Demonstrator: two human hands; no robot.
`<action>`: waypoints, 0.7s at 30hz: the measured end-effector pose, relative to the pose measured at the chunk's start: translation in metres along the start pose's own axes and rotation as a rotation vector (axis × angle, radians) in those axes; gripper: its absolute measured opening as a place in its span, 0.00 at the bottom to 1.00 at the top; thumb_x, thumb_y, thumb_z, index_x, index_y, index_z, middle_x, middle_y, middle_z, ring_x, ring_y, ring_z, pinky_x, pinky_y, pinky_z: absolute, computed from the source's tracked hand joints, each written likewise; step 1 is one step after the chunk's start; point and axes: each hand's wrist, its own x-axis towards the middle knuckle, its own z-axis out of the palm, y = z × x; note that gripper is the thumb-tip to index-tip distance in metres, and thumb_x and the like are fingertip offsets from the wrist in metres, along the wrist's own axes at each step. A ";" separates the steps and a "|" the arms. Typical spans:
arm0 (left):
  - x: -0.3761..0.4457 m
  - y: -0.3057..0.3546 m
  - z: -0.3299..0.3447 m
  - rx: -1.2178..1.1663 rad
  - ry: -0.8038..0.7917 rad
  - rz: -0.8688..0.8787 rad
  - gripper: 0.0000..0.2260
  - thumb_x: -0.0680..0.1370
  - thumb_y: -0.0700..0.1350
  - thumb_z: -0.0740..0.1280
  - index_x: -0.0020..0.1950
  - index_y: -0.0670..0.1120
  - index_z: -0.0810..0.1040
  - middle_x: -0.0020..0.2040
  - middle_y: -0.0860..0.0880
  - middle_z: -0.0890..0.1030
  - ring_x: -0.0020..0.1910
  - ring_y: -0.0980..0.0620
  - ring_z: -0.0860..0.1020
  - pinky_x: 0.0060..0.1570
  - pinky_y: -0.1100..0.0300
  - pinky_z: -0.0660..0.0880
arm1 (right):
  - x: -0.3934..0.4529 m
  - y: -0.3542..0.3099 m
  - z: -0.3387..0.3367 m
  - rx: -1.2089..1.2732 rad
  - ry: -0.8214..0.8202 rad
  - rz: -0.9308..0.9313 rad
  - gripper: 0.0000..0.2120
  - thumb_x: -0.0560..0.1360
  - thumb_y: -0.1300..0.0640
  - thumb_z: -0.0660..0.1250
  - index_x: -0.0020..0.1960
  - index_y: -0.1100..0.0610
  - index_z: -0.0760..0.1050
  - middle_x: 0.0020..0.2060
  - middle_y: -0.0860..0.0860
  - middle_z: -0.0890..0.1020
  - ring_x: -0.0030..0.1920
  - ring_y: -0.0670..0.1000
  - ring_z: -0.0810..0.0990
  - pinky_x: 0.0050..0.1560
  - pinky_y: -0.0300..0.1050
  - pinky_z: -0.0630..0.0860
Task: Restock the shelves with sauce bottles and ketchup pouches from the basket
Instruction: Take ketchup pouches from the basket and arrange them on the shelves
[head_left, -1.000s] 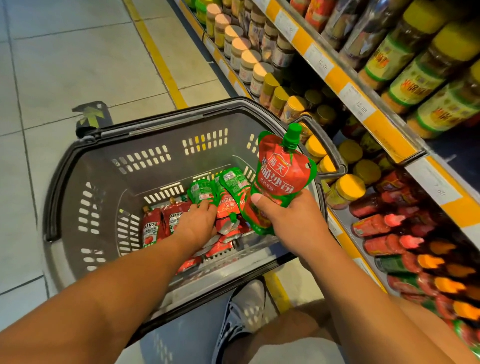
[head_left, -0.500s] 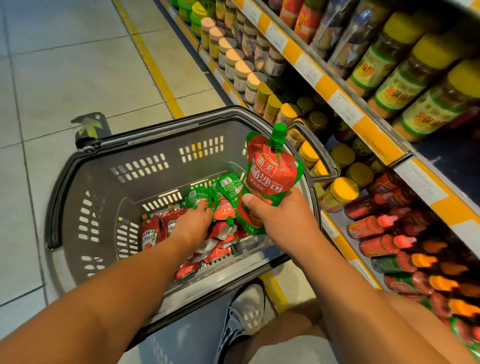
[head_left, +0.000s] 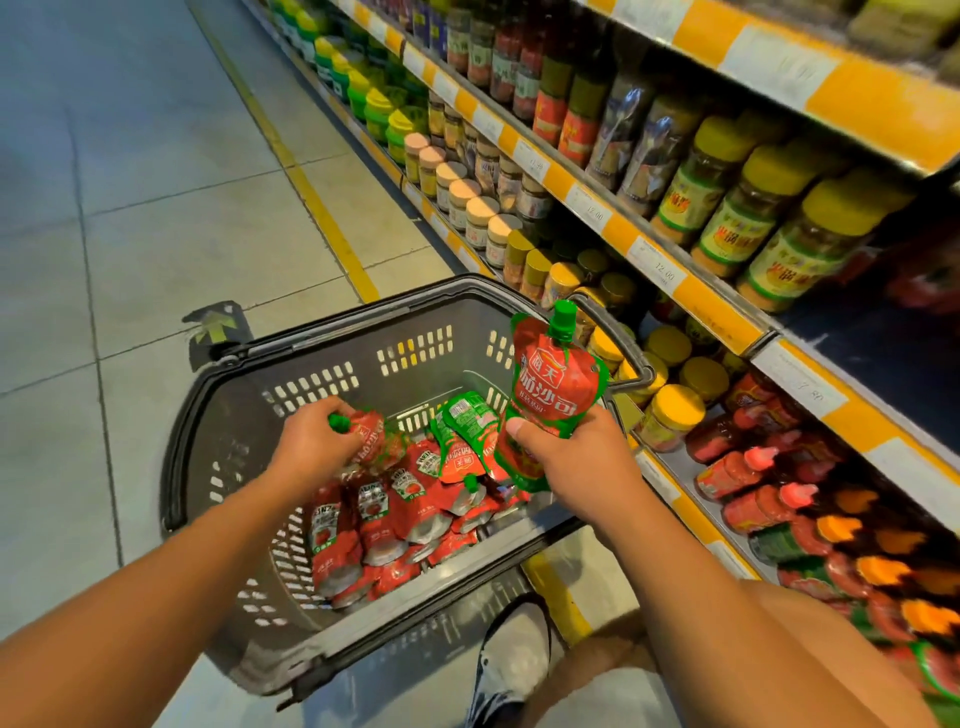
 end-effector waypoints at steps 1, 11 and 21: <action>-0.006 0.004 -0.005 -0.031 -0.017 0.006 0.08 0.74 0.37 0.75 0.46 0.51 0.82 0.41 0.48 0.84 0.39 0.47 0.85 0.36 0.49 0.83 | -0.002 -0.001 -0.001 0.009 0.005 0.000 0.09 0.73 0.50 0.79 0.51 0.49 0.83 0.46 0.45 0.87 0.50 0.49 0.85 0.59 0.58 0.81; -0.060 0.081 -0.049 -0.401 -0.078 0.138 0.04 0.77 0.40 0.75 0.43 0.48 0.85 0.40 0.48 0.86 0.42 0.49 0.84 0.41 0.53 0.80 | -0.048 -0.023 -0.022 0.466 -0.066 0.105 0.14 0.75 0.54 0.77 0.59 0.52 0.81 0.52 0.51 0.88 0.52 0.55 0.88 0.54 0.68 0.83; -0.127 0.201 -0.050 -0.635 -0.066 0.342 0.04 0.78 0.42 0.74 0.52 0.49 0.85 0.50 0.48 0.86 0.51 0.47 0.84 0.52 0.46 0.82 | -0.121 -0.019 -0.094 0.725 0.012 0.058 0.10 0.79 0.59 0.70 0.59 0.55 0.81 0.52 0.55 0.88 0.48 0.53 0.88 0.53 0.58 0.82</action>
